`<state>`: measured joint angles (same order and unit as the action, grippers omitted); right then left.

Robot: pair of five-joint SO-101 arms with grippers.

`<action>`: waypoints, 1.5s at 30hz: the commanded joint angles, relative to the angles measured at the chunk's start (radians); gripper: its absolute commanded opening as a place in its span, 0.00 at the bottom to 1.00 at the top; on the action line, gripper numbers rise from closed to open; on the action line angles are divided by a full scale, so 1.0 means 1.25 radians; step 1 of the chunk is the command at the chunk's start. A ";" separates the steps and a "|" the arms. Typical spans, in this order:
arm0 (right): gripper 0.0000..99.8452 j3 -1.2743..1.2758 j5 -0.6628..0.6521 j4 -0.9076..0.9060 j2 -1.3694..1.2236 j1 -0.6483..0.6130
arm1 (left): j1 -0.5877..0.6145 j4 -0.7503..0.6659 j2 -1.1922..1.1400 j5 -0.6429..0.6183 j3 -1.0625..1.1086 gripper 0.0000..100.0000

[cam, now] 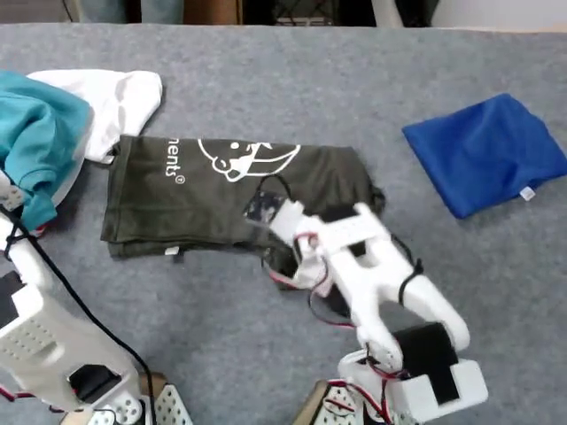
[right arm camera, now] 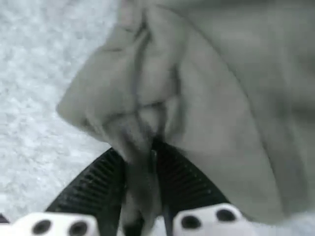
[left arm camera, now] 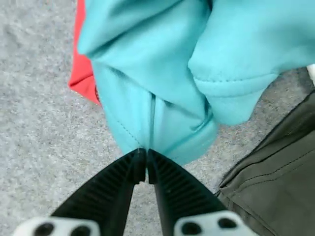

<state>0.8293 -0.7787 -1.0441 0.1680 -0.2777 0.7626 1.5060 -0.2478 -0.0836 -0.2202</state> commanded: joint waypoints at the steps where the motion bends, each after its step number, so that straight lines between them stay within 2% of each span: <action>1: 0.01 -0.208 -0.007 -0.115 0.001 0.044 | -0.006 -0.004 0.045 0.005 0.004 0.04; 6: 0.01 -0.485 -0.023 -0.254 -0.104 0.049 | -0.020 -0.002 0.043 0.005 0.006 0.04; 10: 0.02 -0.706 -0.108 -0.300 -0.284 0.050 | -0.029 -0.002 0.048 0.004 0.001 0.04; 16: 0.03 -1.071 -0.182 -0.367 -0.591 0.050 | -0.029 -0.001 0.050 -0.018 -0.001 0.04; 18: 0.09 -1.190 -0.184 -0.416 -0.675 0.049 | -0.029 -0.001 0.050 -0.018 -0.002 0.04; 20: 0.22 -1.312 -0.171 -0.462 -0.735 0.050 | -0.029 -0.001 0.050 -0.018 -0.002 0.04; 23: 0.38 -1.482 -0.090 -0.525 -0.791 0.061 | -0.029 -0.001 0.050 -0.018 0.002 0.04; 26: 0.40 -1.610 -0.082 -0.579 -0.823 0.072 | -0.029 -0.001 0.050 -0.020 0.006 0.04; 28: 0.35 -1.644 -0.049 -0.578 -0.819 0.093 | -0.029 -0.001 0.050 -0.021 0.006 0.04; 30: 0.27 -1.647 -0.007 -0.578 -0.802 0.110 | -0.029 0.011 0.050 -0.018 -0.001 0.04; 33: 0.05 -1.617 0.065 -0.578 -0.753 0.129 | -0.052 0.038 0.050 -0.016 -0.002 0.05; 34: 0.01 -1.599 0.082 -0.578 -0.733 0.133 | -0.062 0.048 0.050 -0.016 -0.002 0.07; 36: 0.06 -1.540 0.123 -0.578 -0.684 0.140 | -0.094 0.056 0.050 -0.016 -0.003 0.12; 40: 0.02 -1.378 0.149 -0.578 -0.586 0.144 | -0.181 0.069 0.043 -0.017 0.006 0.21; 45: 0.02 -1.183 0.150 -0.572 -0.506 0.146 | -0.305 0.072 0.027 -0.017 -0.001 0.21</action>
<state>-0.7511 -0.5992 -1.7576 -0.5593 -0.1135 0.4542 1.5980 -0.2447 -0.1005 -0.2110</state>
